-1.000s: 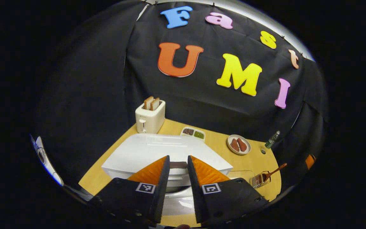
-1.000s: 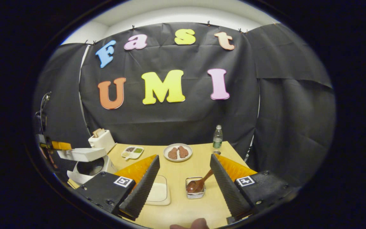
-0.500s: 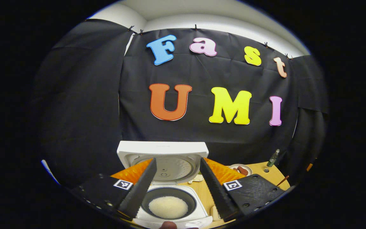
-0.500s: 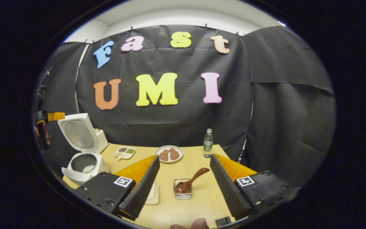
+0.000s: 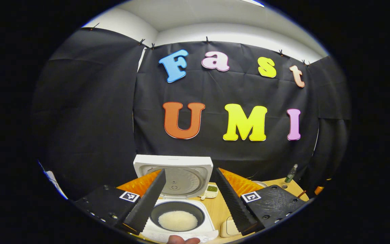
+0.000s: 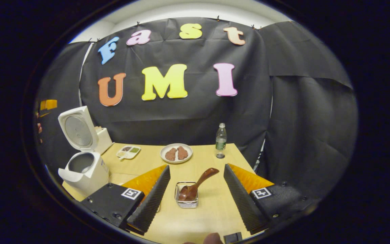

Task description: Close the left gripper, press the button to open the rice cooker; take a wooden spoon from the chopstick holder with the right hand, scoop a spoonful of rice and pour it into the rice cooker, then put the wooden spoon back into the chopstick holder.

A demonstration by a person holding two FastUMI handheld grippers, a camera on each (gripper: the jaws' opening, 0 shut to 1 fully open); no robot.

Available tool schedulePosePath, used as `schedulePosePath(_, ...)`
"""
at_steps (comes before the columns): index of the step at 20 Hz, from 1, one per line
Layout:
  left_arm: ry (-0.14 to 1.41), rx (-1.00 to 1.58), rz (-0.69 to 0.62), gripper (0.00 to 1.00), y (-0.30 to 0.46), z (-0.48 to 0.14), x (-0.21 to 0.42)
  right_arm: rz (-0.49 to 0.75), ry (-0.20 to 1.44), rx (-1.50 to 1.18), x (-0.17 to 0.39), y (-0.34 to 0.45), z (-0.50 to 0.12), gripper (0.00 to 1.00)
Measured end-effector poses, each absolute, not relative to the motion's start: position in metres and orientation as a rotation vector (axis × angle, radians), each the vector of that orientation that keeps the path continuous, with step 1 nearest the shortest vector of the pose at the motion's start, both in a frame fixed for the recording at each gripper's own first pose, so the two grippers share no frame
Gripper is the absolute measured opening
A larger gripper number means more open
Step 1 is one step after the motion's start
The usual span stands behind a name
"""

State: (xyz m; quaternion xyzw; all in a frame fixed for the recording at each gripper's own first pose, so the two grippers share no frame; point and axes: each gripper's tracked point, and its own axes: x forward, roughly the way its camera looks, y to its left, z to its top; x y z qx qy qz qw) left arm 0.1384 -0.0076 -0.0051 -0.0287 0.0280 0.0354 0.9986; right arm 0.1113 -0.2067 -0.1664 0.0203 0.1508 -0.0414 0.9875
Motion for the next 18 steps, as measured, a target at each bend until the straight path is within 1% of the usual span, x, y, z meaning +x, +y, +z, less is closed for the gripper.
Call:
schedulePosePath(4,0.068,-0.090,0.073,0.94,-0.026,-0.006,0.132,-0.052,0.365,0.065,0.140,-0.214,-0.214,1.00)
schedulePosePath(10,0.039,-0.131,0.116,0.94,-0.042,0.002,0.142,-0.019,0.476,0.192,0.183,-0.218,-0.284,0.99)
schedulePosePath(11,0.040,-0.130,0.128,0.94,-0.042,0.002,0.145,-0.015,0.492,0.215,0.189,-0.218,-0.295,0.91)
schedulePosePath(12,0.046,-0.128,0.142,0.94,-0.040,0.001,0.147,-0.015,0.508,0.235,0.195,-0.219,-0.303,0.87)
schedulePosePath(13,0.055,-0.128,0.156,0.94,-0.039,-0.001,0.149,-0.016,0.518,0.250,0.200,-0.222,-0.310,0.84)
schedulePosePath(14,0.063,-0.129,0.171,0.94,-0.038,-0.004,0.150,-0.013,0.527,0.259,0.205,-0.222,-0.315,0.85)
schedulePosePath(15,0.071,-0.127,0.184,0.94,-0.037,-0.006,0.150,-0.010,0.533,0.262,0.210,-0.222,-0.320,0.77)
schedulePosePath(16,0.082,-0.124,0.200,0.94,-0.035,-0.009,0.151,-0.007,0.538,0.262,0.216,-0.224,-0.323,0.71)
schedulePosePath(17,0.092,-0.122,0.210,0.94,-0.035,-0.012,0.150,-0.002,0.541,0.260,0.221,-0.224,-0.327,0.73)
schedulePosePath(18,0.104,-0.119,0.220,0.94,-0.034,-0.016,0.150,0.002,0.546,0.259,0.225,-0.225,-0.329,0.72)
